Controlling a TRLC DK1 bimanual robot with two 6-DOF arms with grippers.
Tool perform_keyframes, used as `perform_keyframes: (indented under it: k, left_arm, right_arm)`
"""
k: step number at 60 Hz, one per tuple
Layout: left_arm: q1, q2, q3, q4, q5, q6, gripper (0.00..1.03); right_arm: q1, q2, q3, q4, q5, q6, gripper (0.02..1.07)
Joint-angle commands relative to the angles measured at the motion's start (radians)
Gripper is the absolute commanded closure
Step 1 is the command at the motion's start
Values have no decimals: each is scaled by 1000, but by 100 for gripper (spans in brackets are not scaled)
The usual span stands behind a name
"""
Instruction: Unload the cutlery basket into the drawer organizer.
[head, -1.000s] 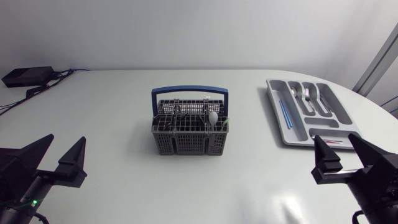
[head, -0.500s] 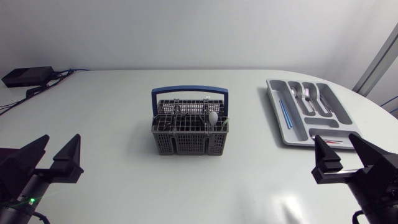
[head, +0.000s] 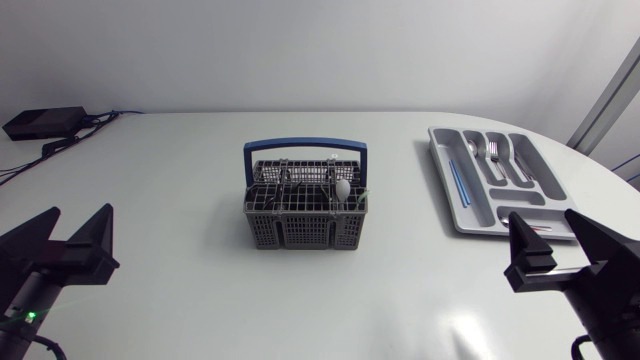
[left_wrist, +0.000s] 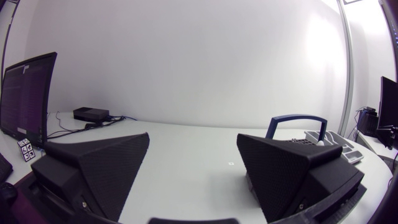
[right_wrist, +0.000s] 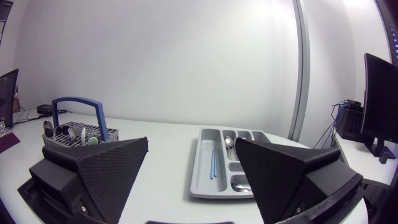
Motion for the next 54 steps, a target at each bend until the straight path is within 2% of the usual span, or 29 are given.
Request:
perform_keyframes:
  k: [1,11,18,26,32,39,54]
  left_arm:
    - [4,54,59,-6,-13,-25,5]
    - [4,201,148,-26,-24,-45,5]
    - [-13,342,253,-89,-32,-65,5]
    - [-75,454,342,-159,-59,-83,5]
    - [-160,584,457,-274,-102,-83,5]
    - [-177,698,556,-374,-87,-71,5]
    - [-197,810,662,-458,-18,6,5]
  right_arm:
    - [10,45,49,-1,11,1,6]
    - [25,145,96,24,24,8,7]
    - [88,242,153,33,83,8,7]
    - [139,341,231,25,139,8,7]
    - [159,421,300,14,158,8,7]
    - [169,510,388,-47,162,30,7]
    - [211,697,604,-266,159,41,7]
